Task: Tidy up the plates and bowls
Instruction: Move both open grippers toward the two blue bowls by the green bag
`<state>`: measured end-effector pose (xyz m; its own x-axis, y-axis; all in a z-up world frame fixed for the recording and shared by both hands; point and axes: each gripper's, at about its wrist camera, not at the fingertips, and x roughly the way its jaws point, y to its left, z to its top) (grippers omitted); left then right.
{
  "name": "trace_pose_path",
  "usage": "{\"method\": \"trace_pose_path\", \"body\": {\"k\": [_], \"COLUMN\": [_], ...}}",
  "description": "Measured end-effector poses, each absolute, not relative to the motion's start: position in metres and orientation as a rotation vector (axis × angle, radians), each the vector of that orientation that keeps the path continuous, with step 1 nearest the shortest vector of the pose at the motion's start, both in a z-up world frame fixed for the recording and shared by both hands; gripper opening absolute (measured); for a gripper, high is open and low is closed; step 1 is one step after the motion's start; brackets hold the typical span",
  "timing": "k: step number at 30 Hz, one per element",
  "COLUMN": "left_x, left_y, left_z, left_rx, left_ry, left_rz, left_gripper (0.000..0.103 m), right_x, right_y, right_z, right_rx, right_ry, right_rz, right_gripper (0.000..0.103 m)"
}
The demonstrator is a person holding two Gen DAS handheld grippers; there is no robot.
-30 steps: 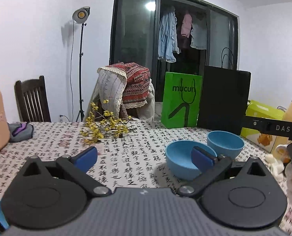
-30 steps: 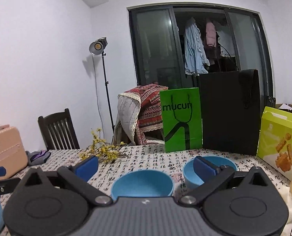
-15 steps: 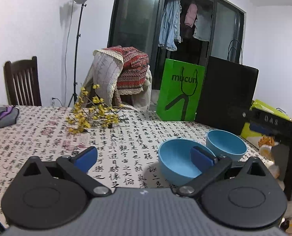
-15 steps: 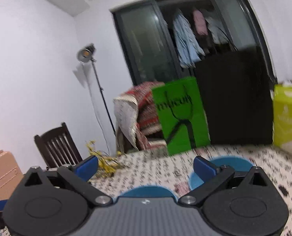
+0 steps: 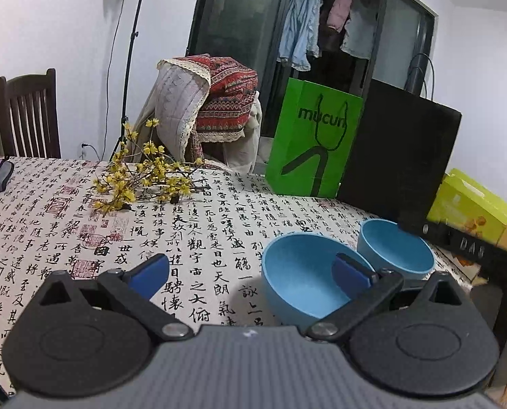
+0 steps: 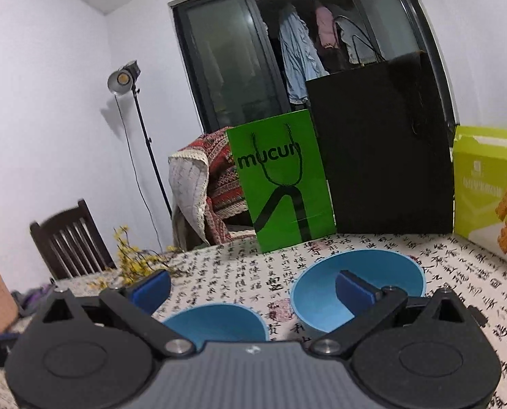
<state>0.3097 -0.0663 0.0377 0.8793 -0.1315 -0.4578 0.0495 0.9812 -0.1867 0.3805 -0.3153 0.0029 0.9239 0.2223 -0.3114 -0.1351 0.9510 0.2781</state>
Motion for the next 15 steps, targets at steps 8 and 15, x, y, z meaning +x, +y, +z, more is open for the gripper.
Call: {"method": "trace_pose_path", "body": {"k": [8, 15], "left_x": [0.319, 0.318], "left_y": [-0.068, -0.069], "left_z": [0.04, 0.038], "left_rx": [-0.167, -0.17], "left_ry": [0.5, 0.519], "left_rz": [-0.071, -0.075], "left_gripper": [0.103, 0.103], "right_x": [0.379, 0.381], "right_y": [-0.309, -0.301], "right_z": [-0.002, -0.004], "right_rx": [0.225, 0.208], "right_ry": [0.348, 0.362], "right_rz": [0.195, 0.208], "right_gripper": [0.102, 0.095]}}
